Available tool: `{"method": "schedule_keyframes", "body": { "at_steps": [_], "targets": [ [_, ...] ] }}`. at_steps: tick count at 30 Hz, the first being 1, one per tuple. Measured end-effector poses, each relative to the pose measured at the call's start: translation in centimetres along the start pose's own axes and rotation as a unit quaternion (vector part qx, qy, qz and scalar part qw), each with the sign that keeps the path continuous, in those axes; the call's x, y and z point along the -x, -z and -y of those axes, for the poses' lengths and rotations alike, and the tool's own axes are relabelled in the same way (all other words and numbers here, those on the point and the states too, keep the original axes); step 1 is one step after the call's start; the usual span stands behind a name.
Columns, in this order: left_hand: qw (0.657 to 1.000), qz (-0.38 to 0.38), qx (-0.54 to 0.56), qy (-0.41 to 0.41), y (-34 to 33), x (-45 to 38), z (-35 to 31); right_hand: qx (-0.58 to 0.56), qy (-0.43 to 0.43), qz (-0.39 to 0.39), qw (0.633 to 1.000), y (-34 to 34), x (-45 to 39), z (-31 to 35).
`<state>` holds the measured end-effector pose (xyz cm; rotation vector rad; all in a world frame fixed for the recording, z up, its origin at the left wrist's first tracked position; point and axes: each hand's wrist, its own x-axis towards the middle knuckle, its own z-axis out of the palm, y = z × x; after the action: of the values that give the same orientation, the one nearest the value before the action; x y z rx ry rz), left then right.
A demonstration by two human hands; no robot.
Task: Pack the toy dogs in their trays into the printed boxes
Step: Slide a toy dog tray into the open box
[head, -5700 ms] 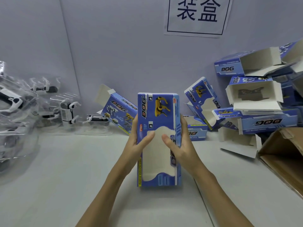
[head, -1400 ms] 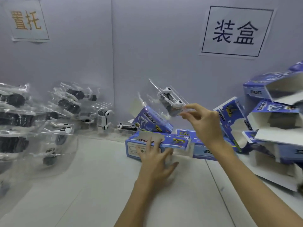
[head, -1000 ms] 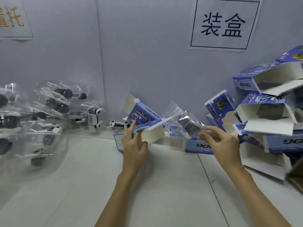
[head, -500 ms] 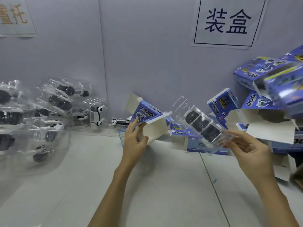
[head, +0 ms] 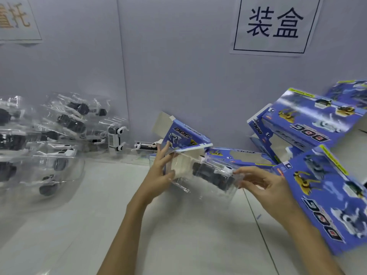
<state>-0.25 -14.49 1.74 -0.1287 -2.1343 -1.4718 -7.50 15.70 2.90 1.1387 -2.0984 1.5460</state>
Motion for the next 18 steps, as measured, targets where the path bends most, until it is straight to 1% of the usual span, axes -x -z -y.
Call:
{"method": "schedule_keyframes", "body": {
  "at_steps": [3, 7, 9, 11, 13, 15, 16, 18],
  "targets": [
    [1.000, 0.017, 0.023, 0.010, 0.6, 0.2, -0.1, 0.036, -0.007, -0.003, 0.999, 0.3, -0.2, -0.6],
    [0.998, 0.054, 0.034, 0.025, 1.0, 0.2, 0.2, 0.116, -0.002, -0.021, 0.993, 0.4, -0.5, -1.4],
    [0.999, 0.042, 0.021, 0.027, 0.8, 0.0, 0.3, 0.139, 0.002, -0.027, 0.990, 0.5, -0.7, -1.7],
    [1.000, -0.002, -0.026, 0.012, 0.4, -0.1, 0.5, 0.152, 0.004, -0.029, 0.988, 0.3, -0.9, -1.9],
    [0.992, -0.050, -0.115, -0.025, -0.1, -0.2, 0.8, 0.161, 0.001, -0.028, 0.986, -0.1, -1.0, -1.9],
    [0.972, -0.057, -0.217, -0.068, -0.9, 0.0, 1.4, 0.181, -0.002, -0.034, 0.983, -0.6, -1.1, -2.0],
    [0.963, -0.053, -0.252, -0.078, -1.3, 0.1, 1.6, 0.190, -0.002, -0.041, 0.981, -0.8, -1.0, -1.9],
    [0.956, -0.050, -0.278, -0.080, -1.8, 0.2, 1.6, 0.200, 0.003, -0.057, 0.978, -1.1, -0.9, -1.9]
  ]
}}
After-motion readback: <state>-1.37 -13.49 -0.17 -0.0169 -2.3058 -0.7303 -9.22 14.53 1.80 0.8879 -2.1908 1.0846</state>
